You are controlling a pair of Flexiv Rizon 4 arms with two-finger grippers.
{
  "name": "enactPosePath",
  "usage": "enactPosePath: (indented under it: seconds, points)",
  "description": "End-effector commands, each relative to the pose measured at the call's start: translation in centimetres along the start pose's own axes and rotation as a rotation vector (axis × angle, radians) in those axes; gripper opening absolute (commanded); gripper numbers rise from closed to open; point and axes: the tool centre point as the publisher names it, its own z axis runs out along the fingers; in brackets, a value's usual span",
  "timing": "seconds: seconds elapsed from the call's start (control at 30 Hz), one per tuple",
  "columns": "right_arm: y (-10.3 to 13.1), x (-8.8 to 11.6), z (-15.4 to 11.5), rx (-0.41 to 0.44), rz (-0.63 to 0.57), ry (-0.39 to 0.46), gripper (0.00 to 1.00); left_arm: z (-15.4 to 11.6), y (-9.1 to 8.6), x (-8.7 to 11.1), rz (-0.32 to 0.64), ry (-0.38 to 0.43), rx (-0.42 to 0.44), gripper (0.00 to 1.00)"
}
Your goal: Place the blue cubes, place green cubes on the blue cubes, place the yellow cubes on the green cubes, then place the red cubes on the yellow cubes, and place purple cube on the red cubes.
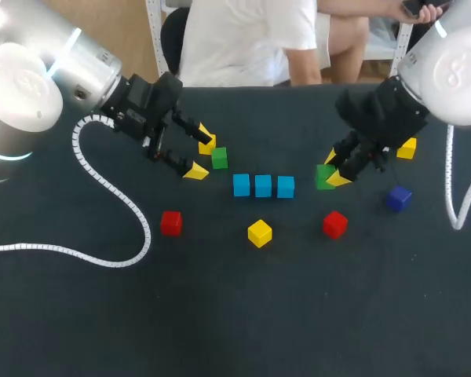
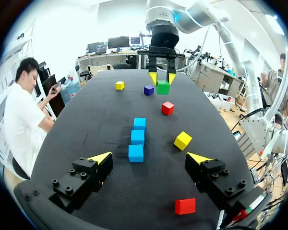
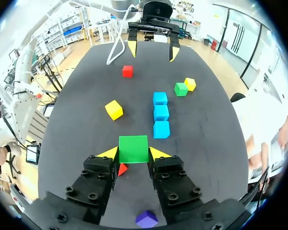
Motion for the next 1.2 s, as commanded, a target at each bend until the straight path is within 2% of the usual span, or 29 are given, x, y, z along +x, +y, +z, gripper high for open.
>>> enactPosePath:
  seconds: [0.03, 0.33, 0.57, 0.73, 0.97, 1.2]
  points:
    - [0.1, 0.0, 0.0, 0.002, 0.0, 0.0, 0.0, 0.0, 0.2, 0.0, -0.001, 0.003, 0.005, 1.0]
    - [0.1, 0.0, 0.0, 0.002, 0.0, 0.0, 0.0, 0.0, 0.2, 0.0, -0.001, 0.003, 0.005, 1.0]
    - [0.2, -2.4, 1.2, -0.03, -0.03, 0.029, 0.0, 0.0, 0.2, 0.0, -0.001, 0.003, 0.005, 1.0]
    - [0.3, -2.9, 1.6, -0.023, 0.005, 0.047, 0.0, 0.0, 0.2, 0.0, -0.001, 0.003, 0.005, 1.0]
    - [-0.1, -2.9, 3.7, -0.033, 0.09, 0.043, 0.0, 0.0, 0.2, 0.0, -0.001, 0.003, 0.005, 1.0]
    - [-0.7, -5.0, 5.2, -0.032, 0.042, 0.049, 0.0, 0.0, 0.2, 0.0, -0.001, 0.003, 0.005, 1.0]
